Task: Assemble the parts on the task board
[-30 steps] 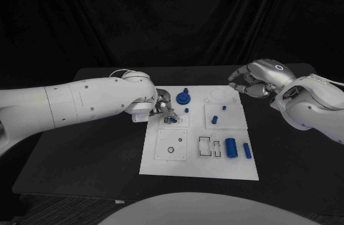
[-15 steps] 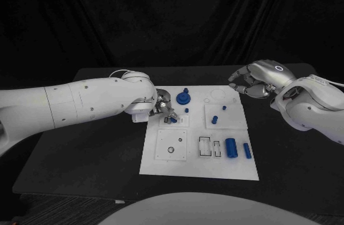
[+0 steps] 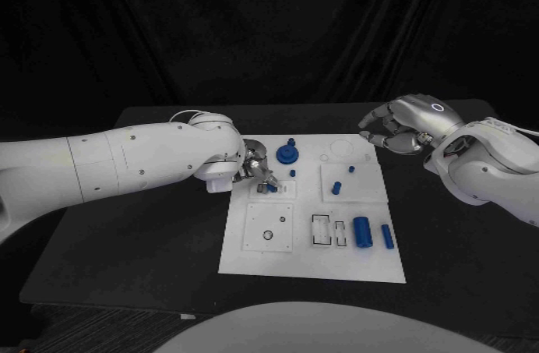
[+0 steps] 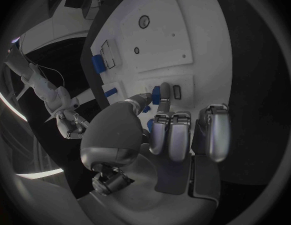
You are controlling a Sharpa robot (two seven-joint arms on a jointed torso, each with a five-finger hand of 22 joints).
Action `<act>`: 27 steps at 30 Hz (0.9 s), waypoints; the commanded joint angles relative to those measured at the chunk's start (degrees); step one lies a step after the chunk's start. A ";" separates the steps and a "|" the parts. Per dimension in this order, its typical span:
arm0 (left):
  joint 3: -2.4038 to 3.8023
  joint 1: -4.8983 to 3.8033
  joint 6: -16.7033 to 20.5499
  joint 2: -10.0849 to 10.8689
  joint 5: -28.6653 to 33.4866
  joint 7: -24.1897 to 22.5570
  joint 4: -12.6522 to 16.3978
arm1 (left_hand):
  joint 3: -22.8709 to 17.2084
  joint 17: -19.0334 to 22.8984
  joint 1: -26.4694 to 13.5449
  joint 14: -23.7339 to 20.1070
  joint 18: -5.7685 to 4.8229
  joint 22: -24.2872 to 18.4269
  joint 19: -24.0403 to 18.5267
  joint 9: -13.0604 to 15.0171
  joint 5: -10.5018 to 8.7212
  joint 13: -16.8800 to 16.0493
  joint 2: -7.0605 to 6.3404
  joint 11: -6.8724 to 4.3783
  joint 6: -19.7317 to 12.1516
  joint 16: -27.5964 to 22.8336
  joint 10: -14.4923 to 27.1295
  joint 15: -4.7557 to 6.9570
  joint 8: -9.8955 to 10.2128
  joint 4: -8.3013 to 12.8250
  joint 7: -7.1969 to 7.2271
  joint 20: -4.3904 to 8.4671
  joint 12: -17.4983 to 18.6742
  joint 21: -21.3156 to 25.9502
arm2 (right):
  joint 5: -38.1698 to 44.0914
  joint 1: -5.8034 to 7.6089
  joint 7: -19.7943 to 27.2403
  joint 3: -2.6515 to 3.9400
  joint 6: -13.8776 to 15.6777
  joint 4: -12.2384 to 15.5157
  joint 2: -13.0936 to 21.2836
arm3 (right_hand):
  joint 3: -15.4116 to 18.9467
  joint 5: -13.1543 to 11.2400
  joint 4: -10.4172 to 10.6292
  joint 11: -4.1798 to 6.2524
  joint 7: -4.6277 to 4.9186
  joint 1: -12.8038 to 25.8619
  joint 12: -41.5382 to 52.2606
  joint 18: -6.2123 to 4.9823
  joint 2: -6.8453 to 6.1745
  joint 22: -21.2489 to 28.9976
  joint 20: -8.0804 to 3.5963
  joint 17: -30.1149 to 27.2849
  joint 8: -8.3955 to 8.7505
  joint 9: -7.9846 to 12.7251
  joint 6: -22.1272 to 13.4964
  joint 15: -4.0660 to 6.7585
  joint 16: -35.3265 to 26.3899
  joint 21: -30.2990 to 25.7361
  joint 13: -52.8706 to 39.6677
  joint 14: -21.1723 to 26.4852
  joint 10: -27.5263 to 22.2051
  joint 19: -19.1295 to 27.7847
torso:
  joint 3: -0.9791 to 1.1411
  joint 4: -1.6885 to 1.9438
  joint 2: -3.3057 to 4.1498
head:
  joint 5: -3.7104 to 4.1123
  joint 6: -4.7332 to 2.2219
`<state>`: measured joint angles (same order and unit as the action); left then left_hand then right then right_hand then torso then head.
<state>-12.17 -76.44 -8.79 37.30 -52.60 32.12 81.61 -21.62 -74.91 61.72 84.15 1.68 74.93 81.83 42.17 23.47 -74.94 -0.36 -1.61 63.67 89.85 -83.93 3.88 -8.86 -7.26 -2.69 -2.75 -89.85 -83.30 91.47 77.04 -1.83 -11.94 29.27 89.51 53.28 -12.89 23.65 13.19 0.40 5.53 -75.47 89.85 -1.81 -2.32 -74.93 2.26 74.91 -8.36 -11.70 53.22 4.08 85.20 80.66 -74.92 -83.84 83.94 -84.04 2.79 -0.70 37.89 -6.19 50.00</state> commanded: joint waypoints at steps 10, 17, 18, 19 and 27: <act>0.03 0.11 0.60 0.01 0.05 -1.40 -0.06 | -0.42 -15.09 0.00 5.85 1.04 7.63 -0.49 0.05 -0.04 -15.06 0.28 0.22 -0.50 0.15 -6.07 0.00 0.46 0.08 0.12 0.15 -0.15 0.45 | 0.11 -0.16 -0.95 0.05 -0.23 -0.11 -0.01 | -0.29 0.28 -0.15 -0.36 0.02 -0.58 0.15 -0.55 0.03 -11.93 0.29 4.27 0.19 -0.08 0.43 -0.28 -0.26 -0.36 -15.08 -4.13 6.06 -1.66 | 0.01 -0.02 0.01 | -0.15 0.00; 0.03 0.12 0.42 -0.32 0.05 -1.59 -0.44 | -0.52 -15.09 -0.12 5.85 1.07 7.56 -0.59 0.04 -0.09 -15.06 0.35 0.29 -0.69 0.15 -6.07 -0.05 0.61 0.04 0.03 0.12 -0.15 0.55 | 0.11 -0.17 -1.00 0.05 -0.42 -0.11 -0.08 | -0.31 0.37 -0.14 -0.37 0.03 -0.54 0.15 -0.55 -0.04 -11.93 0.28 4.20 0.26 -0.07 0.37 -0.28 -0.29 -0.38 -15.08 -4.12 6.06 -1.66 | 0.01 -0.02 0.06 | -0.45 0.00; 0.03 0.12 0.44 -0.37 0.05 -1.62 -0.52 | -0.52 -15.09 -0.12 5.85 1.07 7.56 -0.59 0.04 -0.09 -15.06 0.35 0.29 -0.69 0.15 -6.07 -0.05 0.61 0.04 0.03 0.12 -0.15 0.55 | 0.11 -0.18 -1.01 0.05 -0.45 -0.10 -0.09 | -0.31 0.37 -0.14 -0.37 0.03 -0.54 0.15 -0.55 -0.04 -11.93 0.28 4.20 0.26 -0.07 0.37 -0.28 -0.29 -0.38 -15.08 -4.12 6.06 -1.66 | 0.01 0.00 0.06 | -0.41 0.00; 0.03 0.12 0.46 -0.42 0.05 -1.65 -0.58 | -0.52 -15.09 -0.12 5.85 1.07 7.56 -0.59 0.04 -0.09 -15.06 0.35 0.29 -0.69 0.15 -6.07 -0.05 0.61 0.04 0.03 0.12 -0.15 0.55 | 0.11 -0.18 -1.01 0.05 -0.47 -0.09 -0.10 | -0.31 0.37 -0.14 -0.37 0.03 -0.54 0.15 -0.55 -0.04 -11.93 0.28 4.20 0.26 -0.07 0.37 -0.28 -0.29 -0.38 -15.08 -4.12 6.06 -1.66 | 0.01 0.00 0.06 | -0.42 0.00; 0.02 0.12 -0.11 -0.49 0.05 -1.61 -0.78 | -0.62 -15.09 -0.13 5.85 1.10 7.49 -0.68 0.04 -0.15 -15.06 0.44 0.32 -0.79 0.15 -6.07 -0.08 0.69 0.05 0.00 0.10 -0.15 0.64 | 0.11 -0.18 -1.08 0.05 -0.77 -0.03 -0.05 | -0.35 0.40 -0.15 -0.37 0.03 -0.56 0.15 -0.58 -0.03 -11.90 0.28 4.14 0.28 -0.07 0.36 -0.28 -0.32 -0.48 -15.08 -4.11 6.06 -1.62 | 0.01 -0.04 0.07 | -0.35 0.00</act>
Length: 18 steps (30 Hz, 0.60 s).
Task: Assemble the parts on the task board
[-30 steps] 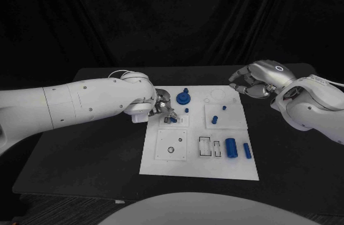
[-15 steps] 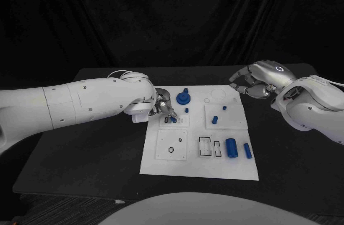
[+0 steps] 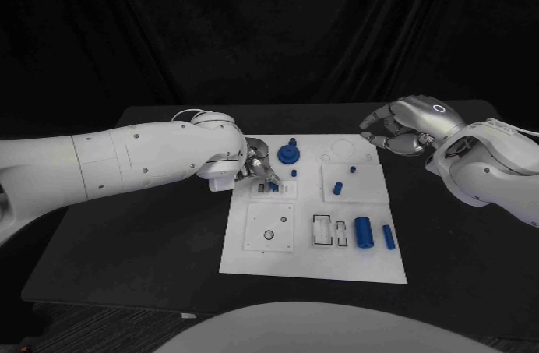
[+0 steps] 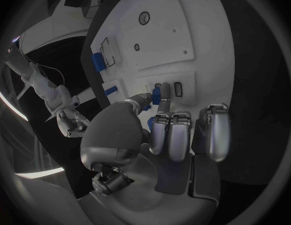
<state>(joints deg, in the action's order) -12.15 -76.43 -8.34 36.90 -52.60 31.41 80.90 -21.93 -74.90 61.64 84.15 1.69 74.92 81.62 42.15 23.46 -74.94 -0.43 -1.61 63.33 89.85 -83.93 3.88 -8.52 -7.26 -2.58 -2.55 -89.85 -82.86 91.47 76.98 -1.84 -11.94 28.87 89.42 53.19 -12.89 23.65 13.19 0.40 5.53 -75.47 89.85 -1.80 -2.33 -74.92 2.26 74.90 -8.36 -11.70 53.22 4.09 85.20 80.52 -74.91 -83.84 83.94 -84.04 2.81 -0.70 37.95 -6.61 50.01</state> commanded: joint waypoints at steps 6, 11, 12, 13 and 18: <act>0.00 0.12 -0.91 -0.16 0.05 -0.92 -0.19 | -0.41 -15.10 -0.07 5.85 1.18 7.27 -0.76 0.05 -0.21 -15.06 0.55 0.38 -0.65 0.15 -6.07 -0.13 0.50 0.11 -0.18 -0.14 -0.15 0.45 | 0.11 -0.13 -1.05 0.05 -0.42 0.05 0.00 | -0.35 0.40 -0.15 -0.37 0.03 -0.56 0.15 -0.58 -0.03 -11.91 0.28 4.14 0.28 -0.07 0.36 -0.29 -0.32 -0.33 -15.09 -4.11 6.06 -1.62 | 0.00 -0.04 -0.04 | -0.09 -0.01; 0.00 0.13 -1.12 -0.25 0.05 -0.91 -0.24 | -0.50 -15.10 -0.08 5.85 1.20 7.22 -0.83 0.05 -0.25 -15.06 0.56 0.44 -0.80 0.15 -6.07 -0.17 0.61 0.18 -0.24 -0.18 -0.15 0.53 | 0.10 -0.13 -1.02 0.05 -0.46 0.02 -0.11 | -0.38 0.42 -0.17 -0.37 0.02 -0.58 0.15 -0.60 -0.02 -11.89 0.28 4.18 0.30 -0.07 0.37 -0.28 -0.30 -0.40 -15.09 -4.11 6.06 -1.59 | 0.00 -0.05 -0.03 | -0.08 -0.01; 0.00 0.13 -1.16 -0.24 0.05 -0.89 -0.24 | -0.53 -15.10 -0.05 5.85 1.20 7.20 -0.86 0.06 -0.26 -15.06 0.56 0.44 -0.82 0.15 -6.07 -0.18 0.63 0.23 -0.24 -0.18 -0.15 0.55 | 0.10 -0.13 -1.02 0.05 -0.48 0.02 -0.11 | -0.38 0.42 -0.17 -0.37 0.02 -0.58 0.15 -0.60 -0.02 -11.89 0.28 4.18 0.30 -0.07 0.37 -0.28 -0.30 -0.40 -15.09 -4.11 6.06 -1.59 | 0.01 -0.05 -0.03 | -0.08 -0.01; 0.00 0.13 -1.29 -0.21 0.05 -0.84 -0.22 | -0.53 -15.10 -0.05 5.85 1.20 7.20 -0.86 0.06 -0.26 -15.06 0.56 0.44 -0.82 0.15 -6.07 -0.18 0.63 0.23 -0.24 -0.18 -0.15 0.55 | 0.10 -0.13 -1.04 0.05 -0.50 0.02 -0.10 | -0.38 0.42 -0.17 -0.37 0.02 -0.58 0.15 -0.60 -0.02 -11.89 0.28 4.18 0.30 -0.07 0.37 -0.28 -0.30 -0.40 -15.09 -4.11 6.06 -1.59 | 0.01 -0.04 -0.02 | -0.09 -0.01; -0.01 0.14 -1.67 0.00 0.05 -0.65 -0.19 | -0.56 -15.10 -0.02 5.85 1.20 7.21 -0.86 0.07 -0.26 -15.06 0.54 0.45 -0.84 0.15 -6.07 -0.20 0.64 0.29 -0.24 -0.19 -0.15 0.56 | 0.10 -0.14 -1.15 0.05 -0.55 0.01 -0.06 | -0.38 0.42 -0.17 -0.37 0.02 -0.58 0.15 -0.60 -0.02 -11.89 0.28 4.18 0.30 -0.07 0.37 -0.28 -0.30 -0.40 -15.09 -4.11 6.06 -1.59 | 0.01 0.01 -0.07 | -0.09 -0.01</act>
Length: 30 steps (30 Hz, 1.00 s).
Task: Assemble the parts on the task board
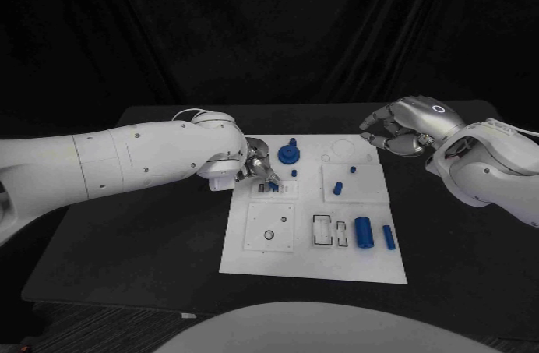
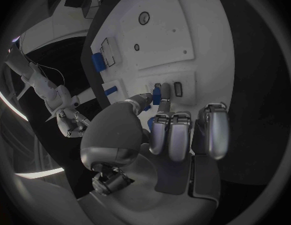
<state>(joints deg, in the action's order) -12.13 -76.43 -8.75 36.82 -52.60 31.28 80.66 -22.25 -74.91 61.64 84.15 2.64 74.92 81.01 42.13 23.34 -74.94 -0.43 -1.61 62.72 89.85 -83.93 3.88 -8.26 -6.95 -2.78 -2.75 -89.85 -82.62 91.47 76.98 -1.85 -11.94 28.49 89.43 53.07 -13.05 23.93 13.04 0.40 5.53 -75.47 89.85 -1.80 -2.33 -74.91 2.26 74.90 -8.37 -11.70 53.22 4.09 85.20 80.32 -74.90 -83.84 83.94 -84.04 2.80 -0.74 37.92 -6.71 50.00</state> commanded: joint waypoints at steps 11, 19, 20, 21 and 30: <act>-0.02 0.14 -2.38 0.37 0.04 -0.08 0.06 | -0.29 -15.09 0.02 5.85 0.33 7.02 -0.48 0.13 -0.16 -15.06 0.44 0.49 -0.28 0.15 -6.07 -0.23 0.43 0.13 -0.08 -0.02 -0.15 0.53 | 0.11 -0.20 -1.46 0.05 -0.36 -0.12 -0.06 | -0.31 0.20 -0.06 -0.37 0.02 -0.64 0.15 -0.59 0.01 -11.90 0.28 4.11 0.33 -0.08 0.37 -0.28 -0.34 -0.19 -15.10 -4.10 6.06 -1.60 | -0.01 0.02 -0.01 | 0.00 0.00; -0.03 0.24 -2.80 0.26 0.04 -0.12 0.00 | -0.31 -15.09 0.01 5.85 0.36 6.95 -0.58 0.14 -0.17 -15.06 0.43 0.50 -0.31 0.15 -6.07 -0.24 0.45 0.16 -0.10 -0.04 -0.15 0.62 | 0.11 -0.23 -1.56 0.05 -0.44 -0.15 -0.10 | -0.31 0.20 -0.06 -0.37 0.02 -0.64 0.15 -0.59 0.01 -11.90 0.28 4.11 0.33 -0.08 0.37 -0.28 -0.34 -0.19 -15.10 -4.10 6.06 -1.60 | -0.02 0.06 0.01 | 0.08 0.00; -0.03 0.26 -2.78 0.25 0.04 -0.15 -0.01 | -0.31 -15.09 0.01 5.85 0.36 6.95 -0.58 0.14 -0.17 -15.06 0.43 0.50 -0.31 0.15 -6.07 -0.24 0.45 0.16 -0.10 -0.04 -0.15 0.62 | 0.11 -0.23 -1.57 0.05 -0.45 -0.15 -0.10 | -0.31 0.20 -0.06 -0.37 0.02 -0.64 0.15 -0.59 0.01 -11.90 0.28 4.11 0.33 -0.08 0.37 -0.28 -0.34 -0.19 -15.10 -4.10 6.06 -1.60 | -0.02 0.05 0.00 | 0.03 0.00; -0.03 0.27 -2.75 0.24 0.04 -0.18 -0.03 | -0.31 -15.09 0.01 5.85 0.36 6.95 -0.58 0.14 -0.17 -15.06 0.43 0.50 -0.31 0.15 -6.07 -0.24 0.45 0.16 -0.10 -0.04 -0.15 0.62 | 0.11 -0.24 -1.58 0.05 -0.45 -0.15 -0.10 | -0.31 0.20 -0.06 -0.37 0.02 -0.64 0.15 -0.59 0.01 -11.90 0.28 4.11 0.33 -0.08 0.37 -0.28 -0.34 -0.19 -15.10 -4.10 6.06 -1.60 | -0.02 0.05 -0.01 | 0.03 0.00; -0.03 0.37 -2.42 0.09 0.04 -0.46 -0.06 | -0.35 -15.09 -0.01 5.85 0.37 6.92 -0.62 0.16 -0.20 -15.06 0.43 0.53 -0.35 0.15 -6.07 -0.27 0.49 0.20 -0.14 -0.06 -0.15 0.67 | 0.11 -0.25 -1.60 0.05 -0.43 -0.14 -0.09 | -0.39 0.25 -0.12 -0.37 0.03 -0.70 0.15 -0.62 0.02 -11.87 0.28 4.01 0.36 -0.08 0.36 -0.28 -0.39 -0.30 -15.10 -4.08 6.06 -1.55 | -0.01 0.00 -0.01 | -0.07 0.00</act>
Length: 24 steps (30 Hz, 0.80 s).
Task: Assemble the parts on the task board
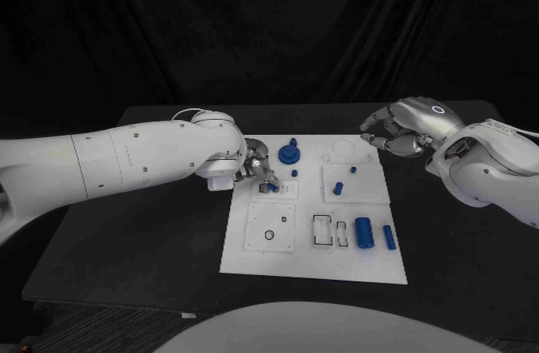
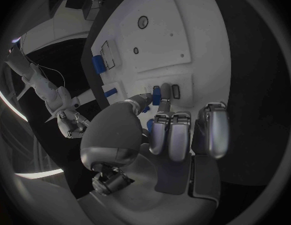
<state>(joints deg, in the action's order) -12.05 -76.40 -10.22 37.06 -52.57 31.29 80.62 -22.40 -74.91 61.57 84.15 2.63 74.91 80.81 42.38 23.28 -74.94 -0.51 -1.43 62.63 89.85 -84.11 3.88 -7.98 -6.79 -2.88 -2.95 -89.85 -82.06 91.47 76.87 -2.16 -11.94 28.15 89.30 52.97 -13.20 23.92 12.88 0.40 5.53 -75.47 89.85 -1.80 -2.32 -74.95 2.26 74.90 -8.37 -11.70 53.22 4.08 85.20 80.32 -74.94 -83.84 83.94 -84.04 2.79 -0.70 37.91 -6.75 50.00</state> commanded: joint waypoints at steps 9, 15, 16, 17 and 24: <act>-0.11 0.47 -0.94 -0.32 0.02 -0.57 -0.17 | -0.24 -15.09 0.01 5.85 0.37 6.93 -0.42 -0.06 -0.16 -15.06 0.57 0.38 -0.27 0.15 -5.89 -0.30 0.24 0.04 -0.07 0.12 -0.15 0.13 | 0.10 -0.16 -1.26 0.05 -0.06 -0.04 -0.04 | -0.25 0.27 0.02 -0.37 0.03 -0.72 0.15 -0.63 0.01 -11.82 0.28 4.00 0.38 -0.08 0.34 -0.28 -0.39 -0.33 -15.06 -4.08 6.06 -1.54 | 0.01 -0.05 0.03 | 0.04 0.00; -0.11 0.61 -1.06 -0.40 0.02 -0.56 -0.22 | -0.24 -15.09 0.01 5.85 0.37 6.93 -0.42 -0.06 -0.16 -15.06 0.57 0.38 -0.27 0.15 -5.89 -0.30 0.24 0.04 -0.07 0.12 -0.15 0.13 | 0.10 -0.16 -1.26 0.05 -0.05 -0.03 -0.01 | -0.28 0.29 -0.01 -0.36 0.04 -0.74 0.15 -0.63 -0.01 -11.82 0.28 3.96 0.44 -0.06 0.26 -0.28 -0.41 -0.33 -15.06 -4.07 6.06 -1.55 | 0.03 -0.06 0.01 | 0.09 0.00; -0.11 0.63 -1.09 -0.42 0.02 -0.55 -0.22 | -0.24 -15.09 0.01 5.85 0.37 6.93 -0.42 -0.06 -0.16 -15.06 0.57 0.38 -0.27 0.15 -5.89 -0.30 0.24 0.04 -0.07 0.12 -0.15 0.13 | 0.10 -0.16 -1.26 0.05 -0.06 -0.03 -0.01 | -0.28 0.29 -0.01 -0.36 0.04 -0.74 0.15 -0.63 -0.01 -11.82 0.28 3.96 0.44 -0.06 0.26 -0.28 -0.41 -0.33 -15.06 -4.07 6.06 -1.55 | 0.04 -0.05 0.02 | 0.10 0.00; -0.11 0.65 -1.10 -0.43 0.02 -0.55 -0.22 | -0.24 -15.09 0.01 5.85 0.37 6.93 -0.42 -0.06 -0.16 -15.06 0.57 0.38 -0.27 0.15 -5.89 -0.30 0.24 0.04 -0.07 0.12 -0.15 0.13 | 0.10 -0.16 -1.26 0.05 -0.06 -0.04 -0.01 | -0.28 0.29 -0.01 -0.36 0.04 -0.74 0.15 -0.63 -0.01 -11.82 0.28 3.96 0.44 -0.06 0.26 -0.28 -0.41 -0.33 -15.06 -4.07 6.06 -1.55 | 0.05 -0.04 0.02 | 0.11 0.00; -0.11 0.74 -0.95 -0.49 0.02 -0.58 -0.25 | -0.27 -15.09 -0.02 5.85 0.39 6.90 -0.47 -0.05 -0.18 -15.06 0.59 0.40 -0.30 0.15 -5.89 -0.32 0.26 0.04 -0.09 0.10 -0.15 0.18 | -0.01 -0.19 -1.21 0.05 -0.02 -0.07 -0.05 | -0.28 0.29 -0.01 -0.36 0.04 -0.74 0.15 -0.63 -0.01 -11.82 0.28 3.96 0.44 -0.06 0.26 -0.28 -0.41 -0.33 -15.06 -4.07 6.06 -1.55 | 0.03 -0.05 0.00 | 0.04 0.00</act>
<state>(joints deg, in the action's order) -12.01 -76.05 -10.23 36.66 -52.52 31.00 80.41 -22.39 -74.91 61.45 84.15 2.62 74.91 80.81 42.35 23.28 -74.93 -0.63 -1.43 62.54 89.85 -84.11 3.88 -7.98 -6.80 -2.98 -2.95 -89.85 -82.06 91.46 76.84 -2.23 -11.94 28.10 89.28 52.94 -13.20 23.92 12.88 0.40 5.53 -75.47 89.85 -1.80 -2.33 -74.93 2.26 74.90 -8.09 -11.70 53.22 4.09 84.97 80.32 -74.92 -83.84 83.94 -84.04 2.81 -0.74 37.93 -6.65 50.00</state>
